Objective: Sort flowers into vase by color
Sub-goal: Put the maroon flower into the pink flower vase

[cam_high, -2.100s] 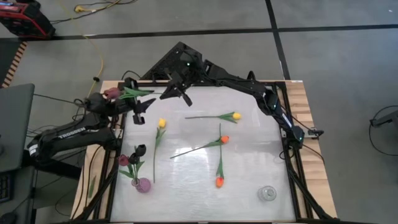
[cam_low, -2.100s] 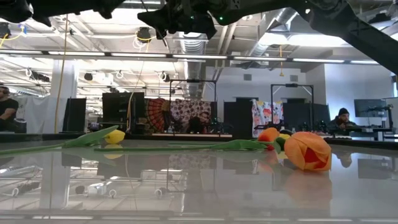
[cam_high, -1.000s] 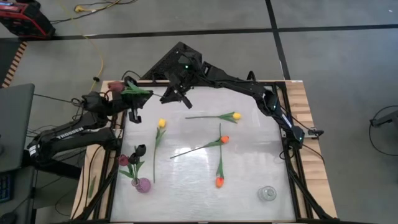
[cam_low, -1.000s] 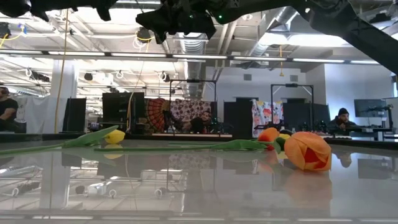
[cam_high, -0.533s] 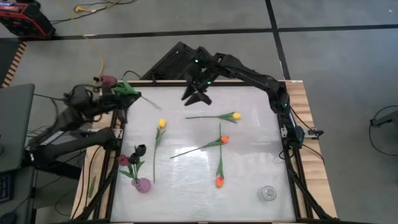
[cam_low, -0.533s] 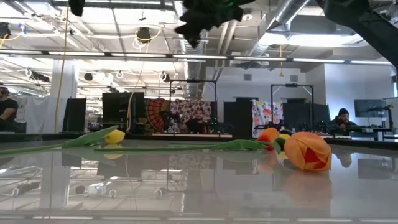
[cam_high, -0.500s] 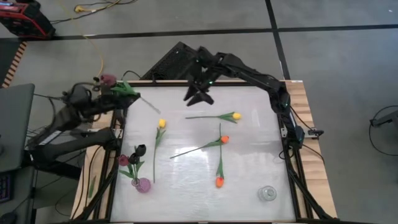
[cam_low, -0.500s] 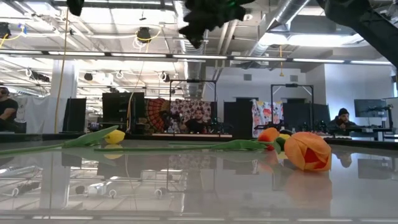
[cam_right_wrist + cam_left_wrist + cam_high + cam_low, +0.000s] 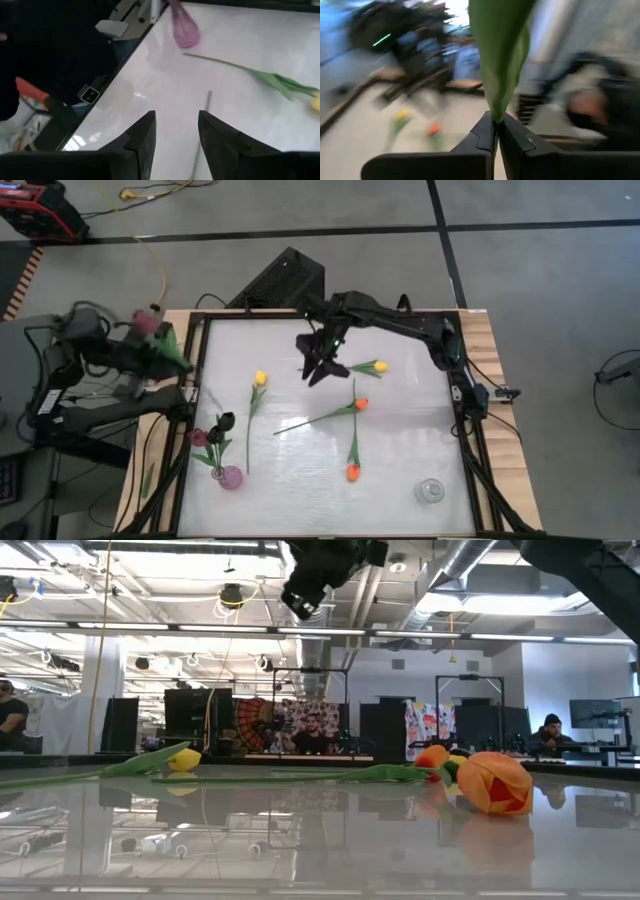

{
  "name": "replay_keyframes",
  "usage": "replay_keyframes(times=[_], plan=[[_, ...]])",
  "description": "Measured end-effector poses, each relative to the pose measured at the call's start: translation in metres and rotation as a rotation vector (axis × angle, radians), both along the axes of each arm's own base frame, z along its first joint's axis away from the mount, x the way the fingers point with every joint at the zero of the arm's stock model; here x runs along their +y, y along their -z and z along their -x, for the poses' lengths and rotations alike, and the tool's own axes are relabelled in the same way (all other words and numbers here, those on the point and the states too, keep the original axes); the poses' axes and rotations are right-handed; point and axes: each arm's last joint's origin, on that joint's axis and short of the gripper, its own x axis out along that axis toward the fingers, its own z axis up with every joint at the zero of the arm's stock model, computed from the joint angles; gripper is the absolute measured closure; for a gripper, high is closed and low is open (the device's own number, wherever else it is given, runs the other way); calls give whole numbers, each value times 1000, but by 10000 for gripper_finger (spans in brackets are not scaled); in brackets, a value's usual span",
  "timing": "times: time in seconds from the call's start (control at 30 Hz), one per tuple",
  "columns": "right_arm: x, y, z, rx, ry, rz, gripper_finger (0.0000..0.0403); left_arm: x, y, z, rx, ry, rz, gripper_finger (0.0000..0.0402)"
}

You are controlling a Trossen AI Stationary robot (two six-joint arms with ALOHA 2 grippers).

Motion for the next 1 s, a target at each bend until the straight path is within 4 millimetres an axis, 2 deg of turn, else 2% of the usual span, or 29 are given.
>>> replay_keyframes(times=[0.07,0.27,0.47,0.63,0.73,0.87,1.0], plan=[[6,0,-2,-21,-20,12,232,-2,-6,0,-54,67,-15,401],[3,-3,-7,-68,7,29,233,1,-22,-5,-203,88,-127,401],[4,-5,-10,-80,24,18,233,-1,-38,-9,-302,327,-153,401],[10,-10,-18,-127,50,3,233,0,-61,-15,-474,418,-236,401],[14,-13,-22,-141,63,-10,233,1,-69,-18,-521,471,-263,401],[25,-13,-25,-139,65,-8,233,2,-67,-22,-444,548,-170,401],[42,-3,-31,-116,64,-3,233,5,-43,-39,-303,635,7,401]])
